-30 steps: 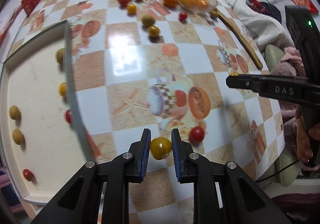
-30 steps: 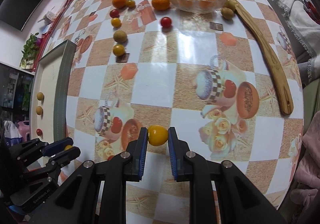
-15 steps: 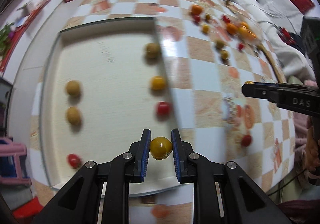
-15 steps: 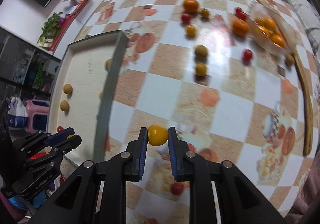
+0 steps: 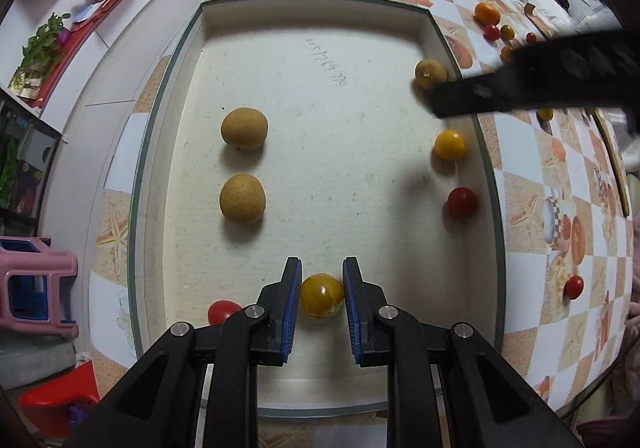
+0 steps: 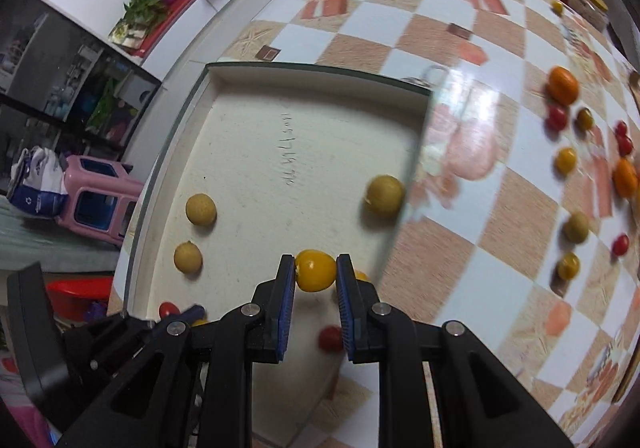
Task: Organize fruits
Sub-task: 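Carry both held yellow tomatoes over the white tray, then open both tools to drop the yellow tomatoes into the tray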
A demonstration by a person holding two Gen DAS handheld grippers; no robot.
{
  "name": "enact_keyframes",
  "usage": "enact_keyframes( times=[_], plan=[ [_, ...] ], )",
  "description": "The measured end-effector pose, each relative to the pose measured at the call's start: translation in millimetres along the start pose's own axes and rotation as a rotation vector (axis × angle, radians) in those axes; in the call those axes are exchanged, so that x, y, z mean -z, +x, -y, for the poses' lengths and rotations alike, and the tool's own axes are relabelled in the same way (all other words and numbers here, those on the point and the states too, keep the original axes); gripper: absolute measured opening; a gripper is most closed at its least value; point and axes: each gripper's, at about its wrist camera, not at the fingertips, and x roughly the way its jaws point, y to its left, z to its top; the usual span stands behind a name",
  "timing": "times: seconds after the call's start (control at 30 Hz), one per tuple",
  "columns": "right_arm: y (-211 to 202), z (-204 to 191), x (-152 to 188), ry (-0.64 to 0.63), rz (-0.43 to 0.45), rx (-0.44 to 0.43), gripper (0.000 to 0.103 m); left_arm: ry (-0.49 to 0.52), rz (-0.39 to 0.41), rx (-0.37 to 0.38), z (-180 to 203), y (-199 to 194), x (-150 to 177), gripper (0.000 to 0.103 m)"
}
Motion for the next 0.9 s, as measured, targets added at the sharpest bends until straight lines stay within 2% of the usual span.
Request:
enact_keyframes(
  times=[0.33,0.37,0.4,0.43,0.5,0.63,0.67,0.7,0.73,0.77,0.9],
  plan=[
    [46.2,-17.9,-14.1,-0.039,-0.110,0.077,0.024,0.062,-0.003,-0.023,8.4,7.2,4.6,0.023],
    [46.4,-20.2,-14.7,-0.048,-0.102,0.078,0.028,0.064,-0.008,-0.023,9.5,8.5,3.2,0.024],
    [47.0,-21.3,-15.4,-0.051,-0.105,0.069,0.038,0.067,-0.012,-0.024,9.7,9.4,3.5,0.026],
    [48.3,-23.9,-17.2,-0.053,-0.109,0.058,0.055,0.071,-0.012,-0.026,9.8,9.1,4.2,0.026],
    [49.2,-26.9,-19.5,-0.056,-0.108,0.080,0.072,0.087,-0.012,-0.033,11.5,8.6,5.3,0.026],
    [39.1,-23.6,-23.4,-0.005,-0.076,0.023,0.075,0.102,-0.020,-0.034,14.5,9.3,5.7,0.026],
    [37.0,-22.3,-25.0,0.002,-0.067,0.014,0.078,0.104,-0.024,-0.033,14.4,9.8,5.6,0.041],
    [31.9,-21.0,-26.0,0.012,-0.051,-0.001,0.081,0.102,-0.025,-0.040,14.1,9.8,5.5,0.073],
    [27.7,-20.0,-26.4,0.019,-0.038,-0.013,0.081,0.097,-0.006,-0.054,13.7,7.2,6.7,0.080],
    [21.4,-18.9,-27.2,0.030,-0.019,-0.029,0.081,0.097,0.018,-0.063,13.7,3.4,8.9,0.080],
    [1.7,-12.9,-26.6,0.052,0.034,-0.045,0.087,0.110,-0.006,-0.074,15.6,3.8,11.2,0.080]
  ],
)
